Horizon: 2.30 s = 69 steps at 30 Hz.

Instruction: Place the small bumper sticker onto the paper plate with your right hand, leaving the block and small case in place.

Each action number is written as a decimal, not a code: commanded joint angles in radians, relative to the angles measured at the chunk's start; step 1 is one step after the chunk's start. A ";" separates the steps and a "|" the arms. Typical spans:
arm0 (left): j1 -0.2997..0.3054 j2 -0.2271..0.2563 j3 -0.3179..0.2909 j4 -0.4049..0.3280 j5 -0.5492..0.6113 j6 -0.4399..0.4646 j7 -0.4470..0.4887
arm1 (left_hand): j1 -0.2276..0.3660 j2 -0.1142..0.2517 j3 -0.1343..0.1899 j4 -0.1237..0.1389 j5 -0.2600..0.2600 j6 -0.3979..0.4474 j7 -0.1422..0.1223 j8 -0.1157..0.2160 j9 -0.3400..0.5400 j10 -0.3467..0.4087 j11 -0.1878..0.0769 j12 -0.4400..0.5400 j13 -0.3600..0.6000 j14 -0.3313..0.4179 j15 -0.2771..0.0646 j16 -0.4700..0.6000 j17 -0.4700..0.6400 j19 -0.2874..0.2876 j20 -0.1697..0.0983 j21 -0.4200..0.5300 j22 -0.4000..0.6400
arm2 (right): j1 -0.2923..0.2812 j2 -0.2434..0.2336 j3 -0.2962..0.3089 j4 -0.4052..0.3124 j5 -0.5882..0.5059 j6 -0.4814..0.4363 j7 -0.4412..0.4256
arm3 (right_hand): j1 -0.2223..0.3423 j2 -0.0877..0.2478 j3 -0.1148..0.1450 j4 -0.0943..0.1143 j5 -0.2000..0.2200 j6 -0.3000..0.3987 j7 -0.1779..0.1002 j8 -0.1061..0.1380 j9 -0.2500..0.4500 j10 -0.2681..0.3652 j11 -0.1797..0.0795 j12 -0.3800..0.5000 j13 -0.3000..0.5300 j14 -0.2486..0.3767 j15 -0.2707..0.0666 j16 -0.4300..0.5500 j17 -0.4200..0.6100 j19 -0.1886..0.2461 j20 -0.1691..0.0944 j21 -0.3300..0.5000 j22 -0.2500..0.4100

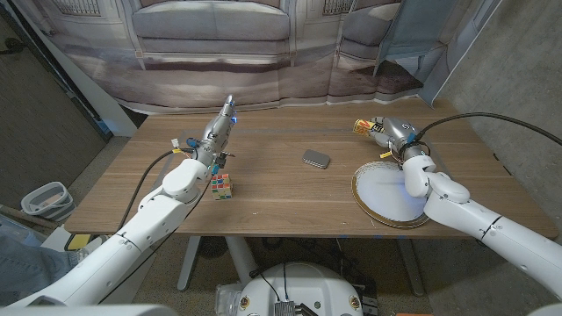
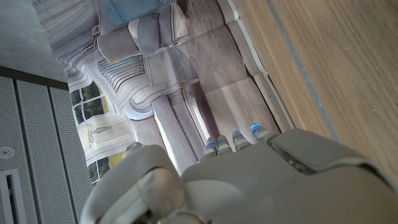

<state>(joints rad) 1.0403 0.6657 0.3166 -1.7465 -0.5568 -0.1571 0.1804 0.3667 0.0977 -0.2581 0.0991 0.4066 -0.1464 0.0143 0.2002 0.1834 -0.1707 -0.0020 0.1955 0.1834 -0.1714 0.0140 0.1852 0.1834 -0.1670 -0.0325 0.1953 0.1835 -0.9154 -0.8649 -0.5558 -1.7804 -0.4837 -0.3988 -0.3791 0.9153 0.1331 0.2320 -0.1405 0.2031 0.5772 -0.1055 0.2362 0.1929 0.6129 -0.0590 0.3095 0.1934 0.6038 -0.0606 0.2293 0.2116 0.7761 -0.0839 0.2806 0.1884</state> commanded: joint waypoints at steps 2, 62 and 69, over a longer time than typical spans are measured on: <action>0.000 0.002 0.000 -0.006 0.001 0.002 -0.002 | 0.007 0.003 -0.006 -0.002 -0.002 0.002 0.001 -0.003 0.004 -0.072 -0.002 0.007 0.004 -0.106 0.008 0.004 0.002 -0.200 0.007 0.007 0.002 | -0.065 -0.035 0.049 -0.050 0.010 0.050 -0.014 | 0.013 -0.003 0.008 -0.003 -0.004 -0.003 -0.007 -0.006 0.003 0.008 -0.010 -0.005 0.002 0.003 -0.102 -0.006 0.004 -0.001 -0.076 -0.002 0.004; -0.011 -0.001 0.014 -0.015 0.009 0.023 -0.001 | 0.012 0.007 -0.017 0.000 -0.002 0.001 0.002 -0.004 0.004 -0.073 -0.002 0.007 0.004 -0.107 0.008 0.005 0.002 -0.202 0.007 0.008 0.003 | -0.340 -0.097 0.237 -0.181 -0.038 0.185 -0.138 | 0.012 -0.004 0.011 0.006 -0.007 0.025 -0.018 -0.013 0.002 0.032 -0.032 -0.010 0.005 -0.008 -0.106 -0.017 0.007 -0.026 -0.056 -0.021 0.002; -0.013 0.000 0.015 -0.020 0.009 0.031 0.002 | 0.012 0.008 -0.017 0.000 -0.002 0.001 0.003 -0.004 0.004 -0.074 0.000 0.007 0.004 -0.107 0.008 0.005 0.002 -0.202 0.007 0.008 0.003 | -0.360 -0.096 0.249 -0.192 -0.052 0.194 -0.145 | 0.011 -0.004 0.011 0.006 -0.007 0.028 -0.018 -0.013 0.002 0.033 -0.034 -0.012 0.005 -0.006 -0.107 -0.016 0.007 -0.029 -0.055 -0.023 0.002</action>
<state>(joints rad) 1.0331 0.6656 0.3265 -1.7647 -0.5483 -0.1383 0.1824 0.3706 0.1016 -0.2676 0.1004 0.4066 -0.1464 0.0143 0.2002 0.1835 -0.1707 -0.0020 0.1955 0.1834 -0.1714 0.0140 0.1852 0.1834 -0.1724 -0.0271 0.2002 0.1835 -1.2365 -0.9605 -0.3301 -1.9541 -0.5173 -0.2218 -0.5056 0.9246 0.1236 0.2391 -0.1391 0.1999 0.5951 -0.1234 0.2253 0.1929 0.6396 -0.0930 0.3019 0.1931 0.5964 -0.0570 0.2145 0.2164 0.7559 -0.0820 0.2586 0.1883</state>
